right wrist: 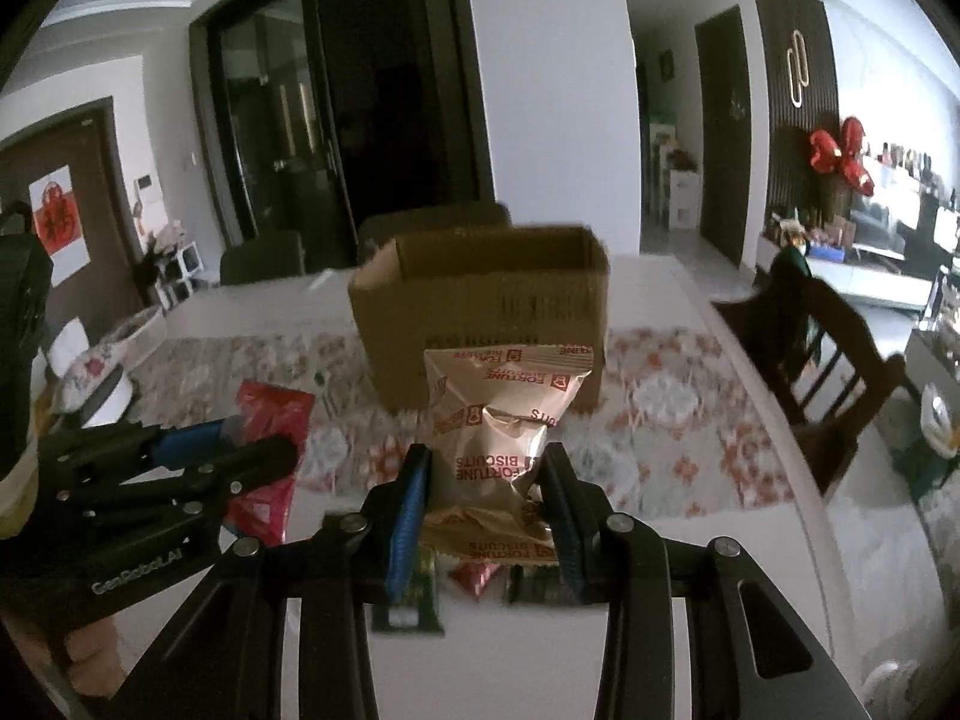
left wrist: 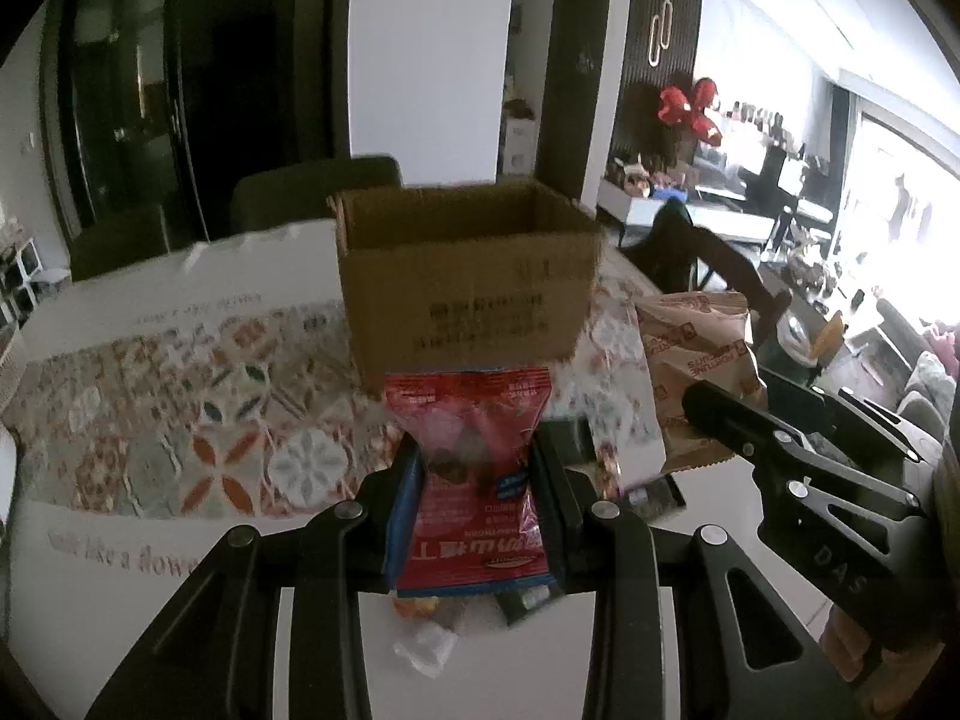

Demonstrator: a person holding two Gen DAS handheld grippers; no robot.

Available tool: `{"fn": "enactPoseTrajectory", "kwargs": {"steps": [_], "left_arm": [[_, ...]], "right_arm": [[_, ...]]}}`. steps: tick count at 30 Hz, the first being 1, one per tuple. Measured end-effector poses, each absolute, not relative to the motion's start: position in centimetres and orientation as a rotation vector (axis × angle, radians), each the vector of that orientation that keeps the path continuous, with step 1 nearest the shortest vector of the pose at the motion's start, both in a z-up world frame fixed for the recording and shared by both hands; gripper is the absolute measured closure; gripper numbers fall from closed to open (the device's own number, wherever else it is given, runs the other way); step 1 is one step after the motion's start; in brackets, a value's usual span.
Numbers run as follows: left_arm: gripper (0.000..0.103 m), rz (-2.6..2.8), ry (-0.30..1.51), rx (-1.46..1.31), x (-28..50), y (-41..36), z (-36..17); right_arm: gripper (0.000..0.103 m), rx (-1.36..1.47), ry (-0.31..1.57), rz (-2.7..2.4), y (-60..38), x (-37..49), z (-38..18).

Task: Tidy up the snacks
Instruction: 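Carry the red packet and gold bag over the cardboard box with both tools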

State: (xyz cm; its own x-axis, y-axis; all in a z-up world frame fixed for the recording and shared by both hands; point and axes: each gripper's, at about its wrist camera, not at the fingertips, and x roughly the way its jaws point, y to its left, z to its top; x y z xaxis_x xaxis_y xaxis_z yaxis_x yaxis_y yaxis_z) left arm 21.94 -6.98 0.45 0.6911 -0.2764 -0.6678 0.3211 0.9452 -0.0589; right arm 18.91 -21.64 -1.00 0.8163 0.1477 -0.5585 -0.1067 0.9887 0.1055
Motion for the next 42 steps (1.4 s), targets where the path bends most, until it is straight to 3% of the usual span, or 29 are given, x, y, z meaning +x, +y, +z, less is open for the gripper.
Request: {"fn": "enactPoseTrajectory", "kwargs": {"steps": [12,24,42], "left_arm": [[0.068,-0.342,0.654,0.056,26.7,-6.9,4.2],[0.068,-0.33,0.611,0.111,33.0,-7.3,7.0],[0.068,-0.381,0.728,0.077,43.4,-9.6,5.4]], "right_arm": [[0.064,0.06,0.495,0.142,-21.3,24.0,3.1],[0.064,0.048,0.503,0.133,-21.3,31.1,4.8],[0.064,0.034,0.643,0.15,-22.6,41.2,3.5]]}}
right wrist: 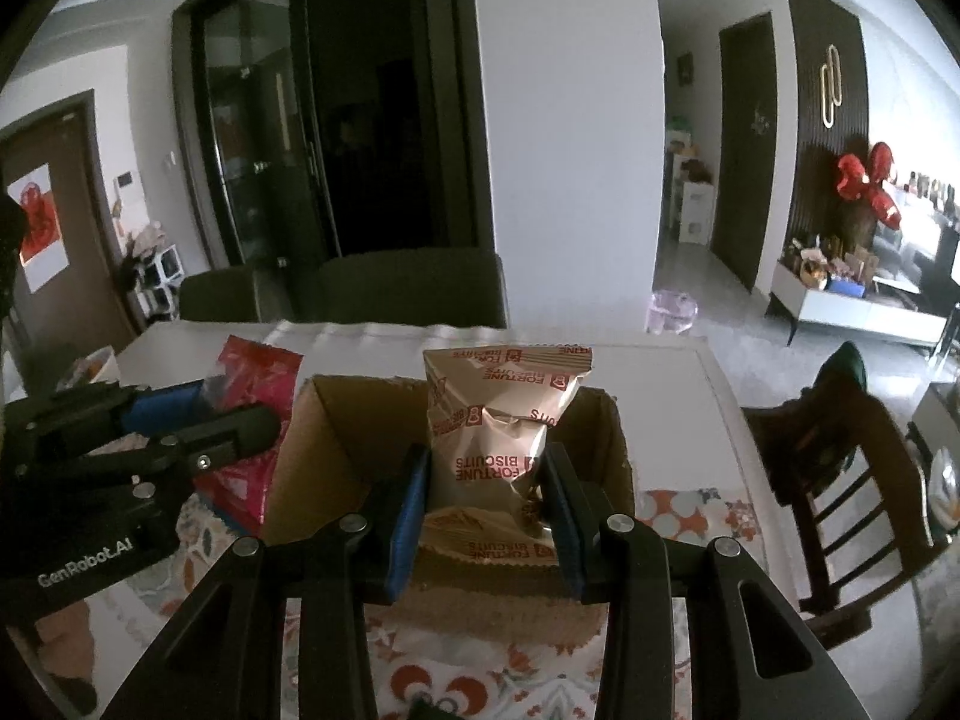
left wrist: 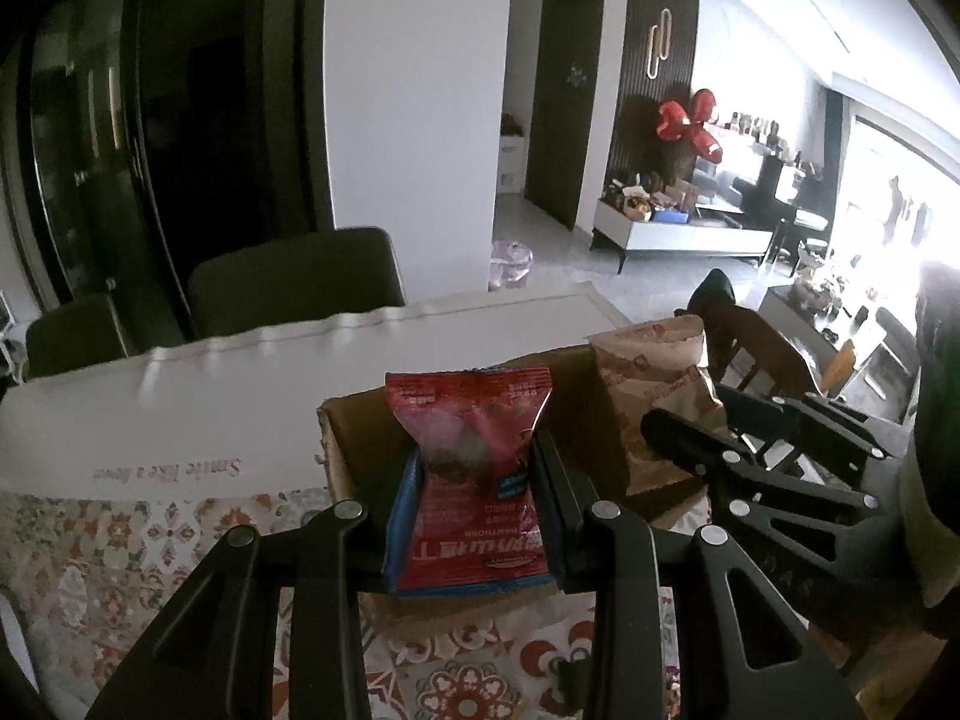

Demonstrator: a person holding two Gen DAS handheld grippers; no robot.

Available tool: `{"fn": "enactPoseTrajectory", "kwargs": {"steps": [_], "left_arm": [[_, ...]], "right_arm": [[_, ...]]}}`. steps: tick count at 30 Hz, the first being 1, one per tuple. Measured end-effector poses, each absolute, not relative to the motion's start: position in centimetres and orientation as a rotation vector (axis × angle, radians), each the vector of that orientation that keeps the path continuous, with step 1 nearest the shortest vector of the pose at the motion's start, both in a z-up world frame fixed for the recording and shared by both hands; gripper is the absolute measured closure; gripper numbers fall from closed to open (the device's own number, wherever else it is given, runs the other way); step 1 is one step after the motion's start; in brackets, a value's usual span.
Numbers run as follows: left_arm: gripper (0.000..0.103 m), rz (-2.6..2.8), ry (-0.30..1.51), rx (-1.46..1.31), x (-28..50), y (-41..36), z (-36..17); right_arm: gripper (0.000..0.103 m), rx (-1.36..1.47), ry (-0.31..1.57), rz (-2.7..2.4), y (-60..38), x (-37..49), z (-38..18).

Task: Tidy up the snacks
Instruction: 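Carry the red packet and gold bag over the cardboard box with both tools, then open both tools to drop the packets into the box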

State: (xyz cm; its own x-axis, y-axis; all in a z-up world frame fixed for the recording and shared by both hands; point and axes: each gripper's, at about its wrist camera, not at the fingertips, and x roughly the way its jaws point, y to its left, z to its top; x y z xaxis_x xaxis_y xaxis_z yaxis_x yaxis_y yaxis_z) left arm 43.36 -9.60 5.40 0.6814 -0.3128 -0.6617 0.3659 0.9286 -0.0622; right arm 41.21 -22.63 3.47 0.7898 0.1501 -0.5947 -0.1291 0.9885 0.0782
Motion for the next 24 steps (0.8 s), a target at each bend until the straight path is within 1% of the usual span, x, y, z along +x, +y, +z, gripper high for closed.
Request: {"fn": "enactPoseTrajectory", "kwargs": {"steps": [2,4,5,6,7,8,9,10,11,13,15,19,21,22,24], "left_arm": [[0.068,-0.379,0.74,0.078,44.0,-9.8,5.0],[0.064,-0.374,0.753,0.081,44.6,-9.9,4.6],[0.055,-0.371,0.759,0.085,44.8,-10.1,4.5],[0.043,-0.363,0.762,0.088,44.9,-10.1,4.3],[0.039,-0.346,0.761,0.095,44.9,-10.1,4.2],[0.036,-0.334,0.757,0.1,45.0,-10.1,4.2],[0.036,-0.319,0.748,0.112,44.8,-10.1,4.3],[0.036,-0.311,0.742,0.12,44.6,-10.0,4.3],[0.033,-0.3,0.738,0.127,44.4,-9.9,4.3],[0.031,-0.285,0.722,0.141,43.8,-9.8,4.3],[0.022,-0.279,0.704,0.164,42.7,-9.7,4.4],[0.021,-0.267,0.66,0.178,40.5,-9.1,4.8],[0.02,-0.268,0.635,0.179,39.0,-8.7,5.0],[0.018,-0.269,0.628,0.179,38.4,-8.6,5.1],[0.016,-0.268,0.606,0.18,36.7,-8.1,5.2]], "right_arm": [[0.064,0.042,0.662,0.154,-22.9,42.0,3.0],[0.064,0.047,0.666,0.154,-23.1,42.5,2.6],[0.064,0.053,0.669,0.158,-23.1,42.8,2.4],[0.064,0.058,0.67,0.158,-23.1,42.9,2.3],[0.063,0.058,0.675,0.152,-23.2,43.1,2.2],[0.06,0.057,0.682,0.146,-23.3,43.2,2.0],[0.056,0.056,0.688,0.14,-23.3,43.3,1.9],[0.049,0.057,0.689,0.13,-23.3,43.4,1.9],[0.046,0.058,0.686,0.113,-23.5,43.3,1.9],[0.045,0.059,0.682,0.095,-23.6,42.9,1.9],[0.045,0.066,0.687,0.09,-23.6,42.3,1.9],[0.045,0.064,0.663,0.089,-23.5,40.1,2.1],[0.039,0.059,0.647,0.083,-23.4,39.1,2.2],[0.036,0.058,0.635,0.078,-23.3,38.3,2.3],[0.036,0.051,0.615,0.07,-23.0,36.8,2.4]]}}
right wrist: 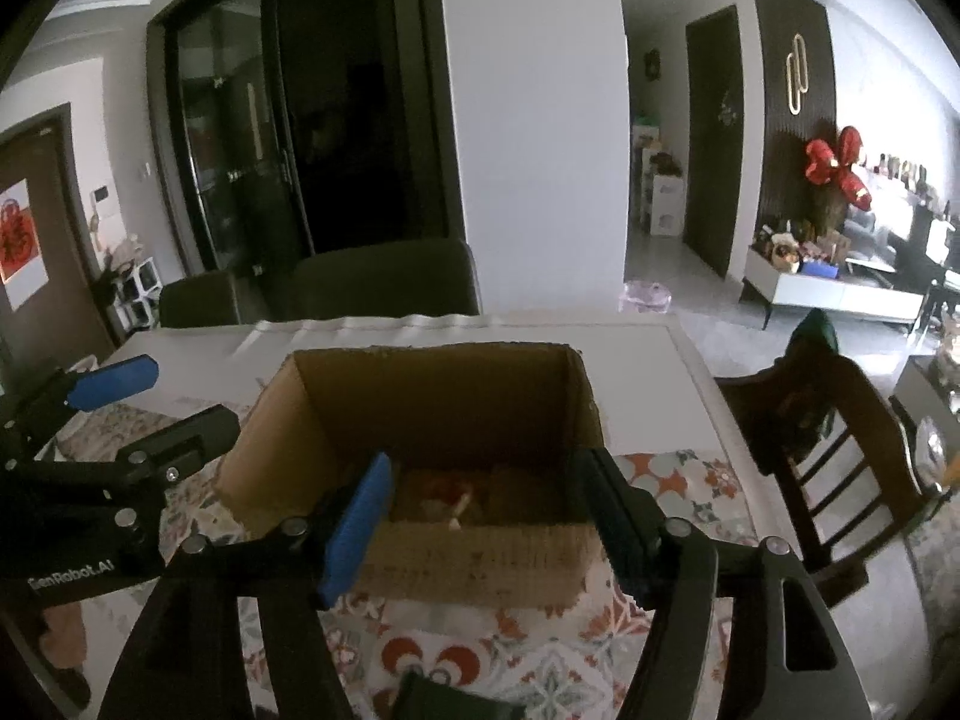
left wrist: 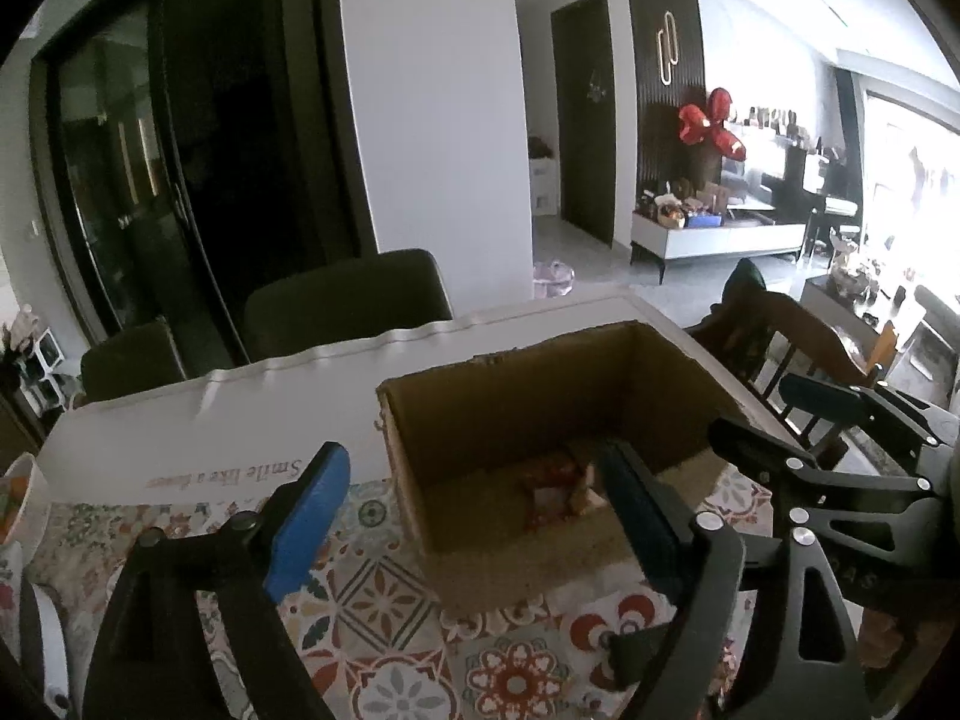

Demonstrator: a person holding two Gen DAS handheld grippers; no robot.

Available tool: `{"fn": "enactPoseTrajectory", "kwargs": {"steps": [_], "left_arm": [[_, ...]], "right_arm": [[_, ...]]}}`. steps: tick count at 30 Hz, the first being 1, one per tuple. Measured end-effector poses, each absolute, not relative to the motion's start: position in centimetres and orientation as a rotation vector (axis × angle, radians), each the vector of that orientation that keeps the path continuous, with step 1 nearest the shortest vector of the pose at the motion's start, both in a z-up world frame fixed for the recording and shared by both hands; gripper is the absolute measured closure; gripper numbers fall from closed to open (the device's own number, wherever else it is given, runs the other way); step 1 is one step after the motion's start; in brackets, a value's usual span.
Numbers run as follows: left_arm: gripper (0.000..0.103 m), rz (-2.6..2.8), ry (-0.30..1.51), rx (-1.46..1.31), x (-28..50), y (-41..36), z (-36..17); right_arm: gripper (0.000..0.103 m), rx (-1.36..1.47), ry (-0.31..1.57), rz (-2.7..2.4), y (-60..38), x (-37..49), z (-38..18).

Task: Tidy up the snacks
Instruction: 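Open both tools to drop the packets into the box, then grasp the yellow candy with the left tool while the right tool grasps the green cracker packet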

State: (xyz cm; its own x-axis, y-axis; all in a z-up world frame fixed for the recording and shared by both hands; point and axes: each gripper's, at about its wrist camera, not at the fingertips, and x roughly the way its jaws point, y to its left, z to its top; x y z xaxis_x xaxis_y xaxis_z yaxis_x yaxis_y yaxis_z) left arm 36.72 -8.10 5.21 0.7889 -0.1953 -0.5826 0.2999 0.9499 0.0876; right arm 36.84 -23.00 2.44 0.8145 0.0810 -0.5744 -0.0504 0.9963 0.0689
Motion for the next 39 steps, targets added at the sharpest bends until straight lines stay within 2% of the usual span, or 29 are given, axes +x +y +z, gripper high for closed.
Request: {"fn": "enactPoseTrajectory", "kwargs": {"steps": [11,22,39], "left_arm": [[0.015,-0.288,0.532,0.181,29.5,-5.5,5.7],[0.016,-0.282,0.499,0.238,23.8,-3.3,4.0],[0.018,-0.326,0.553,0.308,17.9,-1.5,-2.5]], "right_arm": [[0.036,0.021,0.546,0.072,-21.1,29.8,2.8],[0.036,-0.027,0.529,0.089,-18.5,24.4,1.8],[0.036,-0.092,0.599,0.113,-16.0,17.9,-2.9]]}}
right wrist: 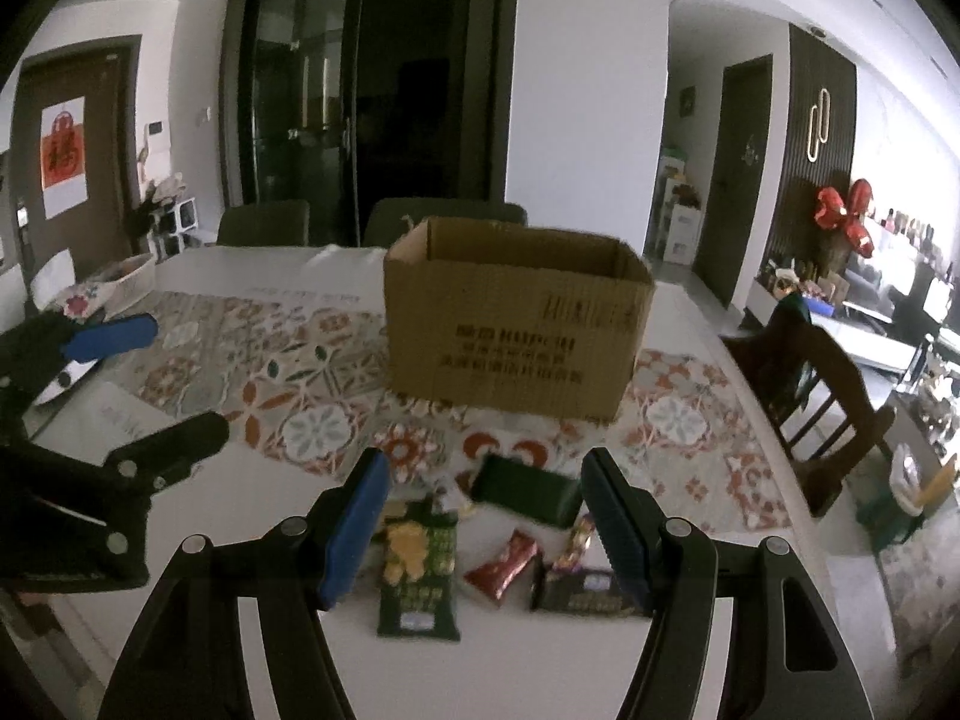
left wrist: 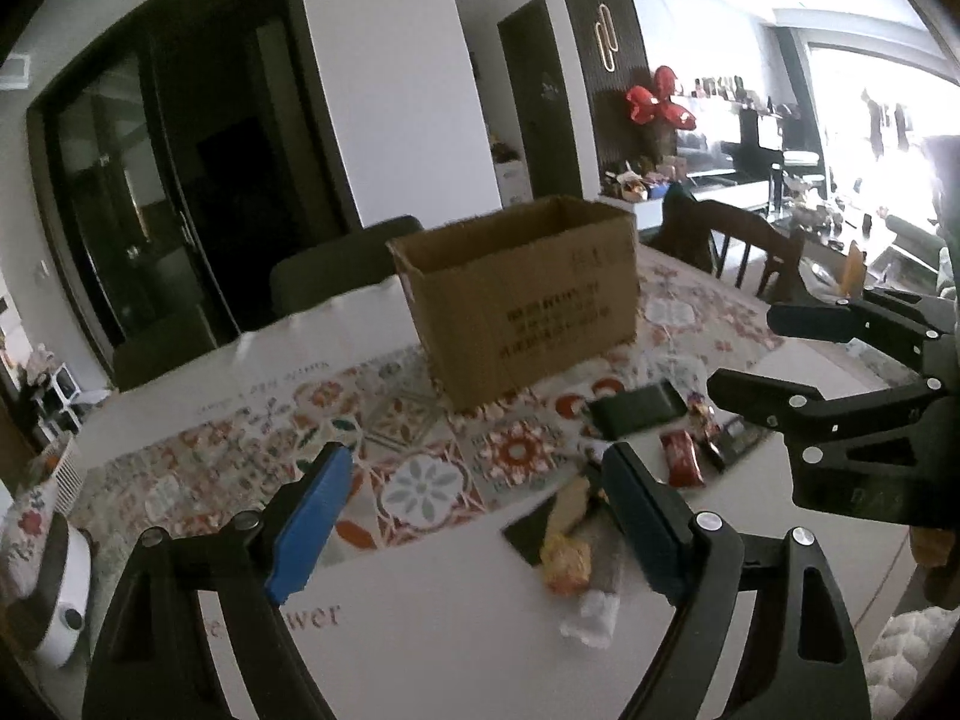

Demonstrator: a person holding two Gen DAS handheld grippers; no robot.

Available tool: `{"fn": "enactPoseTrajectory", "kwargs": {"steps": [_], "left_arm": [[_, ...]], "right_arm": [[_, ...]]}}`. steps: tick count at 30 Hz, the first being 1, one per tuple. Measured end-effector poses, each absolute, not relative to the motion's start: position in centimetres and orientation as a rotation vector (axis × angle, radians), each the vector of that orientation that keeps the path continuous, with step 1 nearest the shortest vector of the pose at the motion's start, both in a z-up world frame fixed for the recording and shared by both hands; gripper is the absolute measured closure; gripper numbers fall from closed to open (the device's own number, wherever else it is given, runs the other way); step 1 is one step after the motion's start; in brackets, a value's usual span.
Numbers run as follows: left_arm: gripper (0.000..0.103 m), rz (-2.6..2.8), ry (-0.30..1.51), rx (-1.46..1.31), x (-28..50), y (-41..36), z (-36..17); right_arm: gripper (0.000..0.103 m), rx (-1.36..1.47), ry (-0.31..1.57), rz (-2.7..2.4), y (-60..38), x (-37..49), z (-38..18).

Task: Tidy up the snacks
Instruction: 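Grasp the yellow candy with the left tool while the right tool grasps the green cracker packet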

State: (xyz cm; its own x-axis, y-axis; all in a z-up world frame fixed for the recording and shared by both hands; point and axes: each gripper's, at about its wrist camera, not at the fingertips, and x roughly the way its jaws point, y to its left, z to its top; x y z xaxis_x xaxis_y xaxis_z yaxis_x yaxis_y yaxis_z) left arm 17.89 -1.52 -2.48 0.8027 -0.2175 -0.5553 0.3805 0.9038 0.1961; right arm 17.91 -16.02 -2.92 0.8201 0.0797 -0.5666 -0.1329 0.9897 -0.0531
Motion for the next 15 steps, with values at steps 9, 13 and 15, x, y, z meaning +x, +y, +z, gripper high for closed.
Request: {"fn": "enactPoseTrajectory", "kwargs": {"steps": [9,13,15], "left_arm": [[0.024,-0.373,0.597,0.329,17.3,-1.4,-5.6],[0.03,-0.403,0.66,0.314,18.2,-1.4,-7.4],[0.037,-0.418,0.693,0.293,18.7,-1.4,-8.2]], "right_arm": [[0.036,-0.098,0.672,0.158,-15.0,16.9,-6.3],[0.036,-0.12,0.69,0.18,-14.4,16.8,-7.8],[0.036,-0.119,0.705,0.187,-14.2,17.0,-8.4]]}}
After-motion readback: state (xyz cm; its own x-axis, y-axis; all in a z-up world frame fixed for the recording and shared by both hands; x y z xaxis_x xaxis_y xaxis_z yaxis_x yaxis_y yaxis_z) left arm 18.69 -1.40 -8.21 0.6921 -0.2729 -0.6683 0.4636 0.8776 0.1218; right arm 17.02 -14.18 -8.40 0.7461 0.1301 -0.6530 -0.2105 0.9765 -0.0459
